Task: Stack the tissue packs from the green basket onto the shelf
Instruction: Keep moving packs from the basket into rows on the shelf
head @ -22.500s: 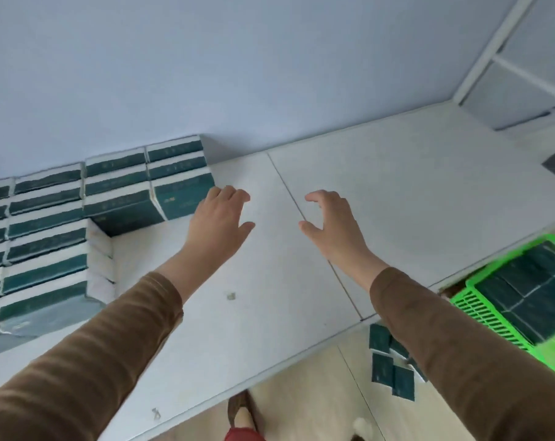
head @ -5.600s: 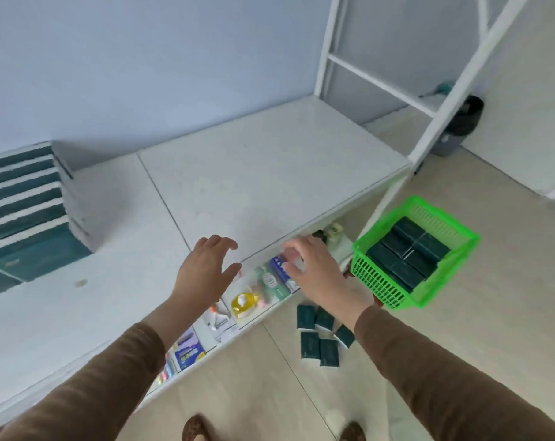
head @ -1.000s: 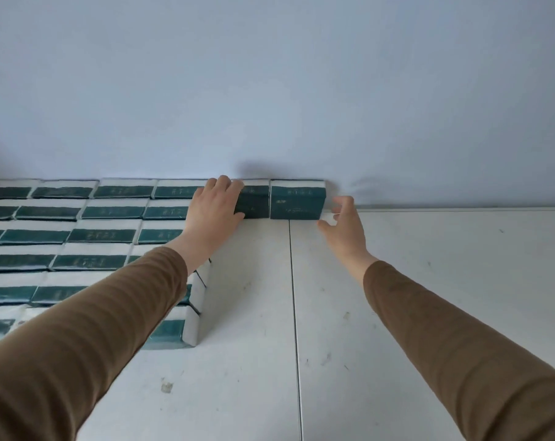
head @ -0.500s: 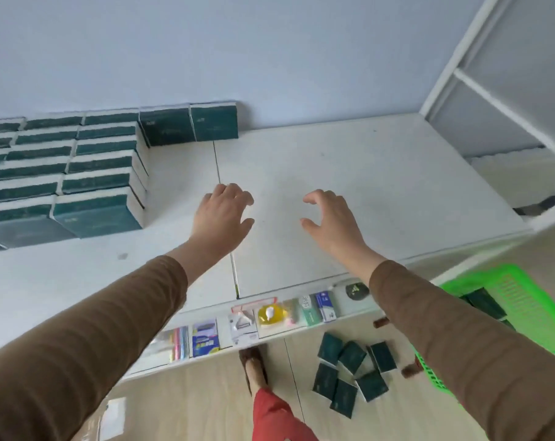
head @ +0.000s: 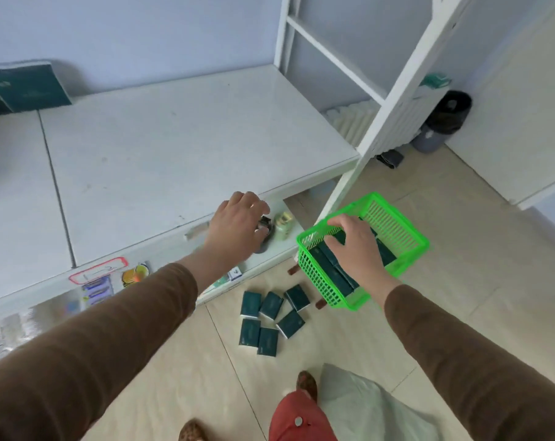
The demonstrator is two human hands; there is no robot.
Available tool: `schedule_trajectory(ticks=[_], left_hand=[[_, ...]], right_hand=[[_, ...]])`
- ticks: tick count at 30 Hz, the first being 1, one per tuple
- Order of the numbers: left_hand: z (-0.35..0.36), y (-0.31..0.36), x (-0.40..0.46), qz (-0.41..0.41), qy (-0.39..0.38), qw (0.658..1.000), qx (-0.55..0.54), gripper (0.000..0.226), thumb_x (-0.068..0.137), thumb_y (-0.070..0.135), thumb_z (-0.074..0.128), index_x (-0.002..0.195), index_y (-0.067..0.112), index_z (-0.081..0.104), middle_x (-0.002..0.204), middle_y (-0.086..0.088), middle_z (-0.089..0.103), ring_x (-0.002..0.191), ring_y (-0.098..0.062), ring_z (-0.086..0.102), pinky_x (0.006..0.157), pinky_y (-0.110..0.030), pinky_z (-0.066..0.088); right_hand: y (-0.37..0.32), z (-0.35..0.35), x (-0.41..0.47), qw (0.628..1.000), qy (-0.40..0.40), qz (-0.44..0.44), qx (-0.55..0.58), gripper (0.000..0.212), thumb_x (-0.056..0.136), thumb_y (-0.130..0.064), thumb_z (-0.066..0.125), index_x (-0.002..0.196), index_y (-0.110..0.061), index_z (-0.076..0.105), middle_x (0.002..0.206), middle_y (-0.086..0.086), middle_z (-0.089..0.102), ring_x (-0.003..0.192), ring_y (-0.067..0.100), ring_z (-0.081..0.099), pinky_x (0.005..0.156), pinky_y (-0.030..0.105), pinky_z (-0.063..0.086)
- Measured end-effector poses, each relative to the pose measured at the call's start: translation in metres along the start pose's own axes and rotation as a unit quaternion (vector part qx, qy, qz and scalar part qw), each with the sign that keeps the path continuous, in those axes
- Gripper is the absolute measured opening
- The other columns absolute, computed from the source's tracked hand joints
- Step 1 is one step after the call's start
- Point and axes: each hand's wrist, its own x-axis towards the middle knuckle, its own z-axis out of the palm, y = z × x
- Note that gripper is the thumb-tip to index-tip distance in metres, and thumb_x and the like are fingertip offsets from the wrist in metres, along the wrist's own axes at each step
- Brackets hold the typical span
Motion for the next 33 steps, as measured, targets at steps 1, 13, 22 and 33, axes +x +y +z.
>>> schedule_trajectory(ticks=[1,13,22,33], left_hand=[[0.015,0.017,0.01,0.008,-0.01,1.0,-0.007,0.036,0.087,0.033,0.06,0.122,0.027,0.059,0.126,0.004,0.053,0.117,-0.021,0.044,0.097,-0.035,0.039],[0.257,0.139,0.156,0.025,-0.232,0.972,0.038,0.042,0.089,0.031,0.057,0.13,0.022,0.051,0.13,0.0,0.051,0.121,-0.022,0.044,0.1,-0.037,0.04],[0.425,0.115,0.213,0.089,-0.362,0.908,0.193,0.042,0.086,0.011,0.06,0.127,0.015,0.05,0.122,-0.004,0.053,0.111,-0.025,0.051,0.083,-0.037,0.046],[0.526,0.082,0.215,0.197,-0.377,0.872,0.244,0.053,0.094,0.035,0.055,0.141,0.015,0.038,0.141,-0.006,0.044,0.132,-0.028,0.038,0.1,-0.039,0.036]], right_hand=[[0.024,-0.004,0.002,1.0,-0.002,0.024,0.001,0.026,0.093,-0.026,0.064,0.118,-0.021,0.06,0.116,-0.002,0.061,0.113,0.022,0.05,0.096,0.04,0.043],[0.283,0.086,0.071,0.938,-0.264,0.209,0.086,0.05,0.094,-0.025,0.063,0.139,-0.009,0.047,0.137,0.011,0.054,0.125,0.026,0.055,0.101,0.034,0.043],[0.336,0.231,0.089,0.904,-0.336,0.263,0.035,0.043,0.091,-0.018,0.059,0.13,-0.005,0.047,0.135,0.017,0.05,0.125,0.032,0.051,0.102,0.034,0.04],[0.35,0.299,0.072,0.931,-0.302,0.178,-0.104,0.033,0.094,-0.012,0.047,0.126,-0.009,0.041,0.124,0.01,0.052,0.119,0.028,0.044,0.094,0.035,0.042]])
